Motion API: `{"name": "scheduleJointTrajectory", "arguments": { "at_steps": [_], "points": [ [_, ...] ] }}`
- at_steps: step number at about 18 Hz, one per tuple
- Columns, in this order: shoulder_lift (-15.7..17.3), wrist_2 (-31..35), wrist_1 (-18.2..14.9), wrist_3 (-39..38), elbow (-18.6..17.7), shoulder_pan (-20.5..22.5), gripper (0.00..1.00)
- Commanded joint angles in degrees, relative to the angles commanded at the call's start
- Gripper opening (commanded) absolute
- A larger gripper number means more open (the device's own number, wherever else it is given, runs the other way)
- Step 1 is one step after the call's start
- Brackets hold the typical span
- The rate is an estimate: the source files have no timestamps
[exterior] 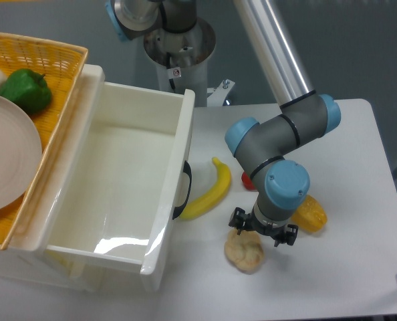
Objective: Pick up the round bread
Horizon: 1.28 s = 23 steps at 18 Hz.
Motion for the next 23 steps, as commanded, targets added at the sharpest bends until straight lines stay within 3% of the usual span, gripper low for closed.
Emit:
{"name": "scheduleJointTrajectory", "arguments": {
  "at_steps": [3,8,9,18,23],
  "points": [
    [-0.1,-0.3,0.0,0.7,-0.3,0.0,0.57],
    [0.1,-0.3,-0.1,2.4,-0.4,0.0,0.04],
    [0.2,-0.3,-0.1,2.8,-0.4,0.0,0.0],
    [2.5,0.5,-0.5,4.6,-0.4,0.3,0.0],
    [4.9,4.6,-1.5,14.7,-0.3,1.7,0.0]
  ]
}}
